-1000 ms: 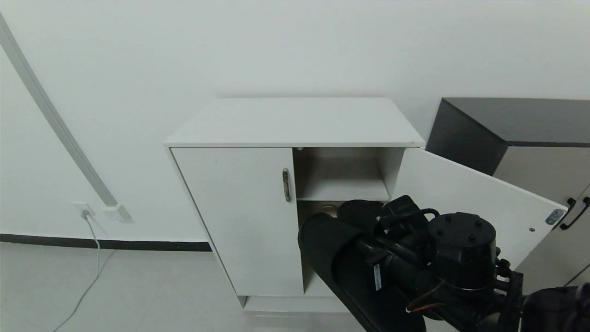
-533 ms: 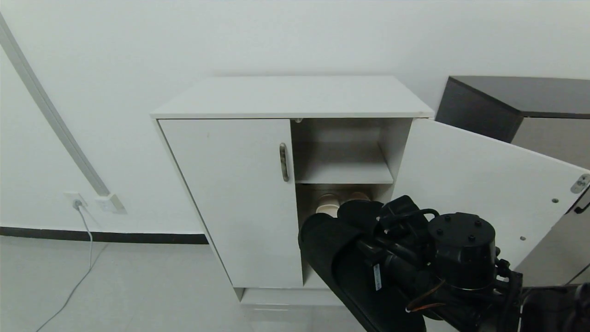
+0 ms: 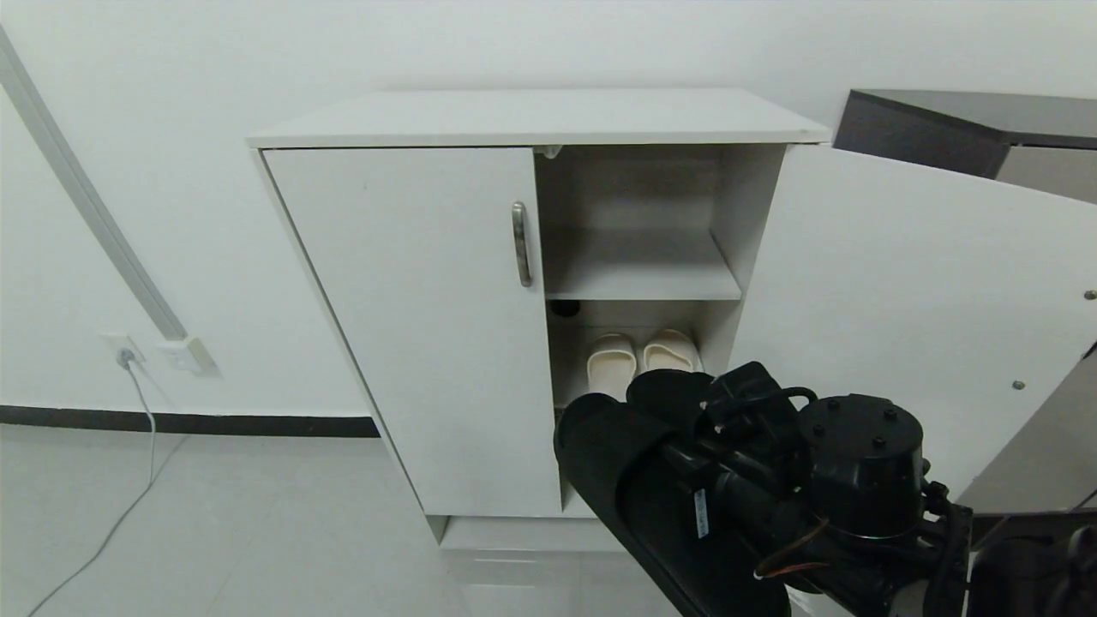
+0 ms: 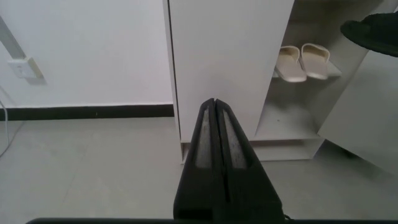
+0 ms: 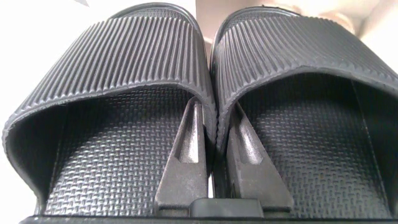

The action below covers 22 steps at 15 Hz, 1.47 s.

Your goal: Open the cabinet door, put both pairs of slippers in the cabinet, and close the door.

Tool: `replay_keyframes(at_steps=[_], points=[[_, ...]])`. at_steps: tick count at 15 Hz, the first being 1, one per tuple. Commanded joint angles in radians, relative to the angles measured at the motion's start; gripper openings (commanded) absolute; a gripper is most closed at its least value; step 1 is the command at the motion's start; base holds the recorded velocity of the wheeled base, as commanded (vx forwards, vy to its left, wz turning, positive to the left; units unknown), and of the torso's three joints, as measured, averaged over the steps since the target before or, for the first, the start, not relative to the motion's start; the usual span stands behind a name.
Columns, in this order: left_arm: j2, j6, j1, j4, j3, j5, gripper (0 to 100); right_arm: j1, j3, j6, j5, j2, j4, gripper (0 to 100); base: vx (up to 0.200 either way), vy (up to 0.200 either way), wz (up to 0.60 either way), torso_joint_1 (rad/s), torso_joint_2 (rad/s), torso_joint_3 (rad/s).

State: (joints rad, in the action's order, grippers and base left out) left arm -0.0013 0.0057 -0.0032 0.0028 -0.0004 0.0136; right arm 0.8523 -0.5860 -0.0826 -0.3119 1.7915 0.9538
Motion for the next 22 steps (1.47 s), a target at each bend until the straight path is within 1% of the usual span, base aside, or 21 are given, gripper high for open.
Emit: replay_keyframes(at_steps=[1, 4, 9, 10, 11, 12, 14, 16, 17, 18, 19, 21, 22], points=[[0.001, 0.000, 0.000, 0.000, 0.000, 0.000, 0, -0.003, 0.002, 0.000, 0.001, 0.002, 0.002, 0, 0.000, 0.000, 0.00, -0.036, 0.44, 0.388], [0.001, 0.000, 0.000, 0.000, 0.000, 0.000, 0, -0.004, 0.008, 0.001, 0.001, 0.002, 0.002, 0, 0.000, 0.000, 0.00, -0.020, 0.39, 0.364], [0.001, 0.000, 0.000, 0.000, 0.000, 0.000, 0, -0.006, 0.003, 0.007, -0.007, 0.025, 0.014, 0, 0.000, 0.000, 0.00, 0.000, 0.06, 0.064], [0.001, 0.002, 0.000, 0.000, 0.000, 0.000, 0, 0.001, -0.031, 0.015, -0.070, 0.040, 0.013, 0, 0.000, 0.000, 0.00, 0.000, 0.00, 0.000], [0.001, 0.002, 0.000, 0.000, 0.000, 0.000, 0, 0.008, -0.104, 0.009, -0.141, 0.078, -0.032, 0, 0.000, 0.000, 0.00, 0.000, 0.00, 0.000], [0.001, 0.002, 0.000, 0.000, -0.001, 0.000, 0, 0.019, -0.178, -0.017, -0.199, 0.105, -0.116, 0, 0.000, 0.000, 0.00, 0.000, 0.00, 0.000], [0.001, 0.002, 0.000, 0.000, 0.000, 0.000, 0, 0.039, -0.405, -0.157, -0.291, 0.124, -0.415, 0, 0.000, 0.000, 0.00, 0.000, 0.00, 0.000], [0.001, 0.002, 0.000, 0.000, 0.000, 0.002, 0, 0.047, -0.670, -0.261, -0.418, 0.155, -0.715, 0, 0.000, 0.000, 0.00, 0.000, 0.00, 0.000], [0.001, 0.002, 0.000, 0.000, 0.000, 0.000, 0, 0.047, -0.769, -0.278, -0.467, 0.175, -0.777, 0, 0.000, 0.000, 0.00, 0.000, 0.00, 0.000], [0.001, 0.002, 0.000, 0.000, 0.000, 0.000, 0, 0.045, -0.853, -0.276, -0.509, 0.195, -0.796, 0, 0.000, 0.000, 0.00, 0.000, 0.00, 0.000], [0.001, 0.002, 0.000, 0.000, 0.000, 0.000, 0, 0.042, -0.920, -0.269, -0.529, 0.201, -0.808, 0, 0.000, 0.000, 0.00, 0.000, 0.00, 0.000], [0.001, 0.002, 0.000, 0.000, 0.000, 0.000, 0, 0.040, -0.971, -0.260, -0.530, 0.198, -0.863, 0, 0.000, 0.000, 0.00, 0.000, 0.00, 0.000], [0.001, 0.002, 0.000, 0.000, 0.000, 0.000, 0, 0.039, -0.974, -0.260, -0.530, 0.198, -0.869, 0, 0.000, 0.000, 0.00, 0.000, 0.00, 0.000]])
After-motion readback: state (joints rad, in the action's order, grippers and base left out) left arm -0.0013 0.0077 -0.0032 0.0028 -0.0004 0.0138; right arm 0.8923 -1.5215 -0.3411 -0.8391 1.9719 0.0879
